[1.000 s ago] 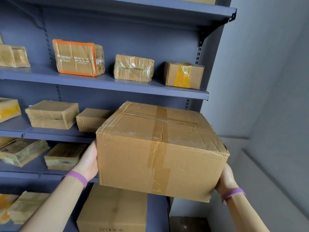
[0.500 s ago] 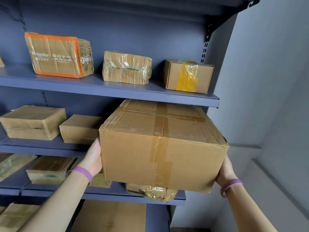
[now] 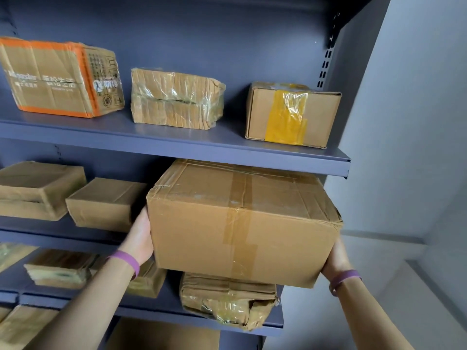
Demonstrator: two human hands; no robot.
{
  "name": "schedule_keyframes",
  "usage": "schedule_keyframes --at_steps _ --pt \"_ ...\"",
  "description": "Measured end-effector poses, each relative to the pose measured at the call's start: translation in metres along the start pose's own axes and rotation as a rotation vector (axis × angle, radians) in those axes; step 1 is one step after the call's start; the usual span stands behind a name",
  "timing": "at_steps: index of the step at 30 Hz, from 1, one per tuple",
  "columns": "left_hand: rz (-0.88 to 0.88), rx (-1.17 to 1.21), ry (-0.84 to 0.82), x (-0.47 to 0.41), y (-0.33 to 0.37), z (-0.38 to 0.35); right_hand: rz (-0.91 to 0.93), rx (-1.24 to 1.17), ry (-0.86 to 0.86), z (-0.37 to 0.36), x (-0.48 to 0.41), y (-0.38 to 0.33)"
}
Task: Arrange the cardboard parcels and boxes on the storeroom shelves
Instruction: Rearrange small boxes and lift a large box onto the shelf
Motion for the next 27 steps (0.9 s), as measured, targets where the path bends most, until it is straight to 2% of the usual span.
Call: schedule_keyframes --at_steps 2,7,13,22,27 --pt "0.028 0.028 0.026 -0.008 -0.001 -0.003 0.0 -0.011 -0.006 -0.005 -0.007 -0.002" --pt "-0.065 0.098 0.103 -0.025 0.005 -0.013 0.0 -0.038 -0.038 -0.015 -0.028 -0.005" --pt "-0.052 0.098 0.191 -0.048 0.005 -0.017 -0.055 -0.043 -0.023 -0.025 -0.046 -0.004" --pt "-0.079 0.075 0.215 -0.051 0.003 -0.013 -0.079 -0.05 0.066 -0.023 -0.051 0.004" --pt "-0.055 0.059 0.253 -0.036 0.0 -0.002 -0.028 -0.04 0.135 -0.018 -0.033 -0.006"
Point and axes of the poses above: each hand's wrist, its own x-axis away from the middle knuckle, its own z-axis out of the back of the hand, y = z × x, the point moved 6 cm from there along -x, towards the middle knuckle, and after that the axes turned 13 degrees about y, right-handed, at the moved point
